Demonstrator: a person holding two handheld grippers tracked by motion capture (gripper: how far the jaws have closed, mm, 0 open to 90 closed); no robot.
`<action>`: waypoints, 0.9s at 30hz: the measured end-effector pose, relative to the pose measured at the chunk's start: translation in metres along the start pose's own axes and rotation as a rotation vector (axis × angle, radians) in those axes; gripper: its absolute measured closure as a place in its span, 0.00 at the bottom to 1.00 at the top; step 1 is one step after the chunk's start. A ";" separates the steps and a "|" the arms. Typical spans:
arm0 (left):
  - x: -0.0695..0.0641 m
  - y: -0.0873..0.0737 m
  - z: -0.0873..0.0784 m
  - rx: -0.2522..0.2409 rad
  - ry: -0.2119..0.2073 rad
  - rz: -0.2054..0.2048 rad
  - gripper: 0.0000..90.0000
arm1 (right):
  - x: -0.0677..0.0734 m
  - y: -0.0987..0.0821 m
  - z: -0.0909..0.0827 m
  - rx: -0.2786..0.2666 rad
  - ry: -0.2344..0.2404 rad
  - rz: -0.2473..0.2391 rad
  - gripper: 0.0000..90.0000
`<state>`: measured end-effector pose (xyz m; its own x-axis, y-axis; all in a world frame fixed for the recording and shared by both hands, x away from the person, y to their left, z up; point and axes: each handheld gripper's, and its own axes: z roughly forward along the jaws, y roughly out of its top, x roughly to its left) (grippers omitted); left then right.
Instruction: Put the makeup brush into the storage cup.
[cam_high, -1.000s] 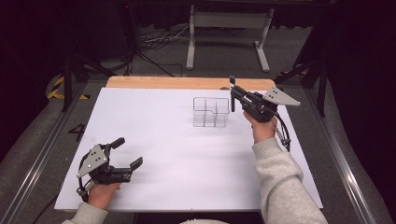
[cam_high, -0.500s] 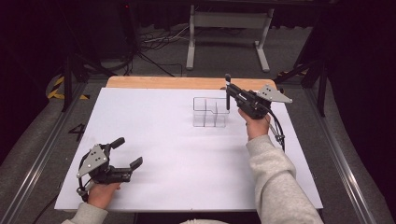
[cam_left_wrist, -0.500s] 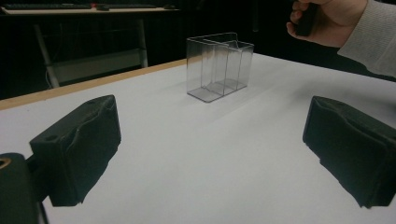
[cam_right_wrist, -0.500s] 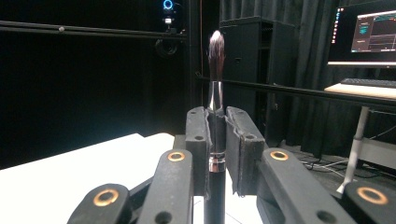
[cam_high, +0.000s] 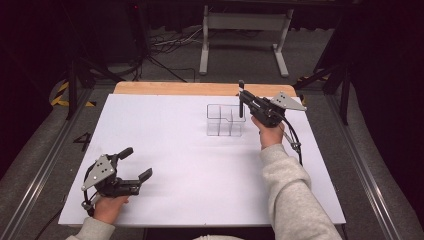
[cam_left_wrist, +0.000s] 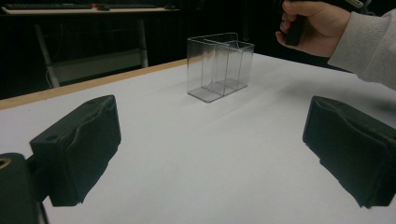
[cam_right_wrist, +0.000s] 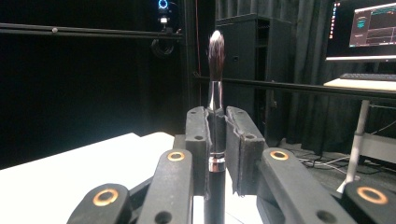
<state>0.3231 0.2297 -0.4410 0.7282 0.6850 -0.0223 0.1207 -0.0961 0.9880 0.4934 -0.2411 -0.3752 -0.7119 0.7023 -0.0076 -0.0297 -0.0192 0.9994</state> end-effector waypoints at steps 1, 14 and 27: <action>0.000 0.000 0.000 0.000 0.000 0.000 0.06 | 0.000 0.000 0.000 0.000 0.000 0.000 0.89; 0.001 0.000 -0.001 0.001 0.001 0.000 0.06 | -0.006 -0.014 0.006 0.043 -0.009 0.000 0.89; 0.000 0.000 0.000 -0.002 0.000 0.002 0.06 | -0.007 -0.026 0.003 0.074 -0.008 0.027 0.89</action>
<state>0.3232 0.2301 -0.4405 0.7285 0.6848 -0.0200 0.1178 -0.0964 0.9883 0.5011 -0.2434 -0.4009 -0.7064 0.7076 0.0193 0.0416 0.0142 0.9990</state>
